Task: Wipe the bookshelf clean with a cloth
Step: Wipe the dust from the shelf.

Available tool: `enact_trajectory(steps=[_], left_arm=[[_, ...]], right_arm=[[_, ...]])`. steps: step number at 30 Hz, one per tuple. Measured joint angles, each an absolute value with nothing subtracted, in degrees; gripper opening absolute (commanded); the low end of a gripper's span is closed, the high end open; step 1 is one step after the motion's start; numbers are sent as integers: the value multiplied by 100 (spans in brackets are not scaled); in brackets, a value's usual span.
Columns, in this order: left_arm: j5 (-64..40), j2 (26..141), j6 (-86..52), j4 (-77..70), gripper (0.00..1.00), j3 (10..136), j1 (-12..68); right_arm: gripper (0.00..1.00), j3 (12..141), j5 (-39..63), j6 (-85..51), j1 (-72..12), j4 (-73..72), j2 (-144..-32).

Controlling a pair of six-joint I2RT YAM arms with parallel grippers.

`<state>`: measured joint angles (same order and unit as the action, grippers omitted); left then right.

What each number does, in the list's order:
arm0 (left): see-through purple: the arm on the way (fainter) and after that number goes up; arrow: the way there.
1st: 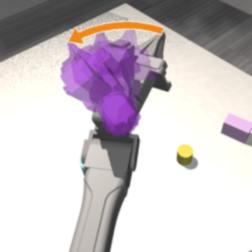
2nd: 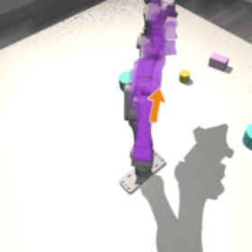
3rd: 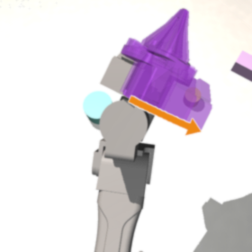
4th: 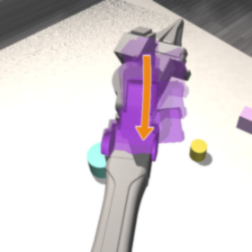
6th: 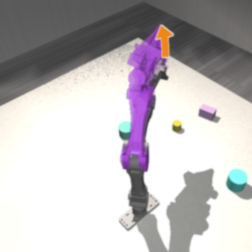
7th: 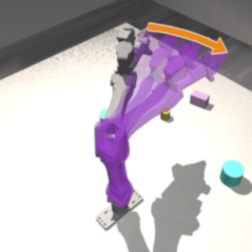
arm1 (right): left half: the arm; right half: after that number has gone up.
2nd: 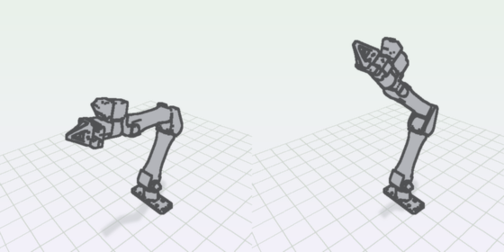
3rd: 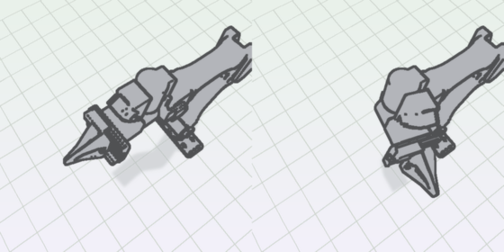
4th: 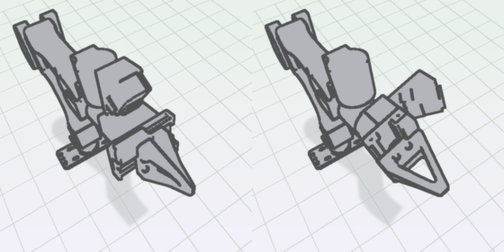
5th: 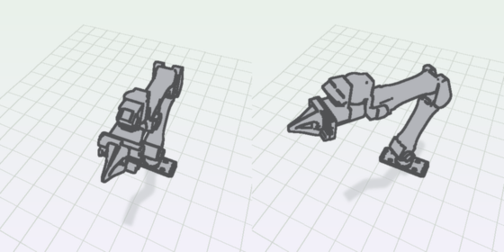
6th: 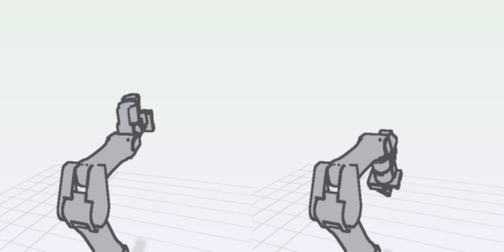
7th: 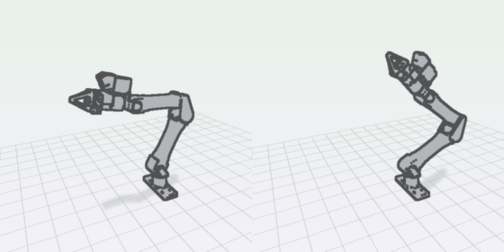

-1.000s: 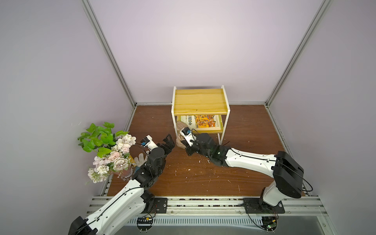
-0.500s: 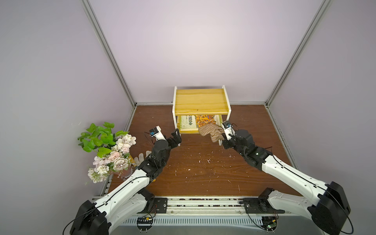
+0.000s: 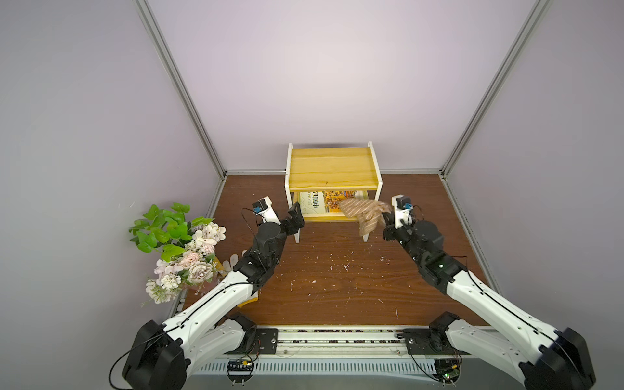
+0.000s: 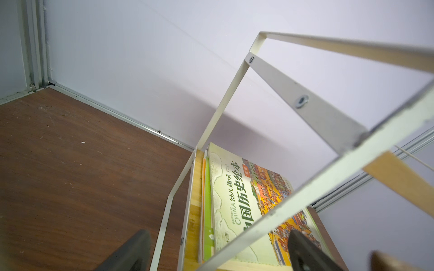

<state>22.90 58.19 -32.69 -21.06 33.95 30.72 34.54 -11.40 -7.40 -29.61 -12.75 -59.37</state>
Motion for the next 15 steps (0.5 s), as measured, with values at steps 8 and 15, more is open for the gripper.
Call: enact_trajectory(steps=[8,15], left_arm=[[2163,6097,-2832,-2097,91,3420,3072],[2324,6125,-2703,-2099,93,3420,3072]], right_arm=[[0,4624,-947,-760,-2733,-1066,-5616],[0,3697,-510,-1142,-2220,-1662,-5151]])
